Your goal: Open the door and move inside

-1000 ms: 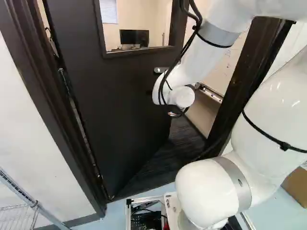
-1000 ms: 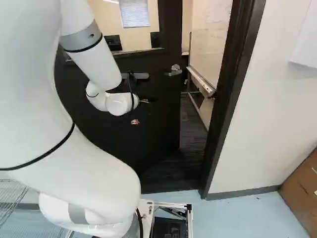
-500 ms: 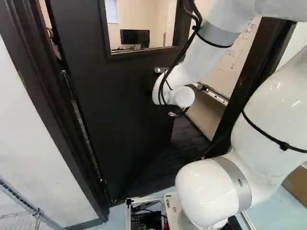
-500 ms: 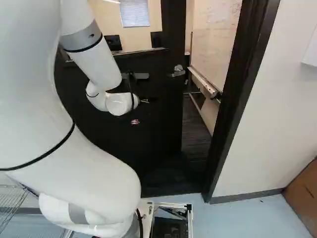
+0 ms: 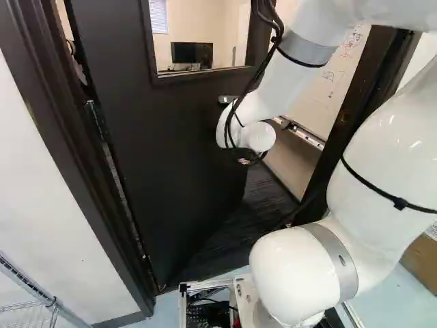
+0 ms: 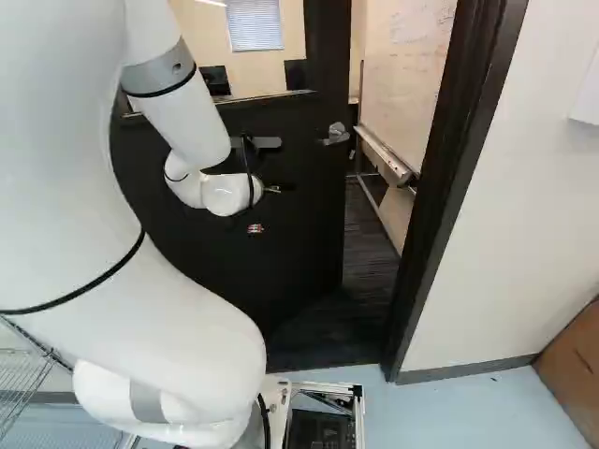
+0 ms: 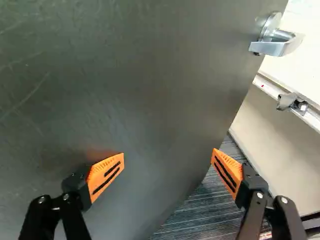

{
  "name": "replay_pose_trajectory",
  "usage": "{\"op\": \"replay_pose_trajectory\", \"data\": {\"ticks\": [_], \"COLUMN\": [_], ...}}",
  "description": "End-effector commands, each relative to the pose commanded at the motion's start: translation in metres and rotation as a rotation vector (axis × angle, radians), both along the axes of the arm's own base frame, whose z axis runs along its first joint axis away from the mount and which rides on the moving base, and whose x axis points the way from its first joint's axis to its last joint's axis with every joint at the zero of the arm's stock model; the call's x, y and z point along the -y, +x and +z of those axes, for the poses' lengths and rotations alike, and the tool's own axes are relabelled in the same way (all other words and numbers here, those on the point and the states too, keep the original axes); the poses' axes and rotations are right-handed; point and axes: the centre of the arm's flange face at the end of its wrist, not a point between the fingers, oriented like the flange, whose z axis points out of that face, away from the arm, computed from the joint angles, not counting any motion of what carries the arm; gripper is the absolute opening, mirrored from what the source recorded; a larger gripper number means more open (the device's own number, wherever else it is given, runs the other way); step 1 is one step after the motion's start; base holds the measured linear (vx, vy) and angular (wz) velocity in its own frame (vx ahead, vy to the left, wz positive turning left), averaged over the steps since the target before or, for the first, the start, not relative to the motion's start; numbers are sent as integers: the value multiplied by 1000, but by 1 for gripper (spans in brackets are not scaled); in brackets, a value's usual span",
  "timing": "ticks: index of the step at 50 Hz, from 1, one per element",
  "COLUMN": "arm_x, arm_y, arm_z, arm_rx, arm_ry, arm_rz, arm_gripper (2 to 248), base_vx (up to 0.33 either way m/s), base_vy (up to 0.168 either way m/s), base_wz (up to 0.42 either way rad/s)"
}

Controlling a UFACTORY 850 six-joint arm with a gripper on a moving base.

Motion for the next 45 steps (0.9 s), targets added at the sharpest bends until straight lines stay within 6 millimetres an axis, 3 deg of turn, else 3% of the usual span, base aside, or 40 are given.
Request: {"op": "replay_pose_trajectory", "data": {"ticks": [45], "arm_x": [-32], "arm_y": [67], "arm_z": [0], "arm_rx": [7], "arm_ry": [1], "arm_rz": [53], "arm_gripper": [247], "base_vx": [0], "base_vy": [0], "base_wz": [0]}}
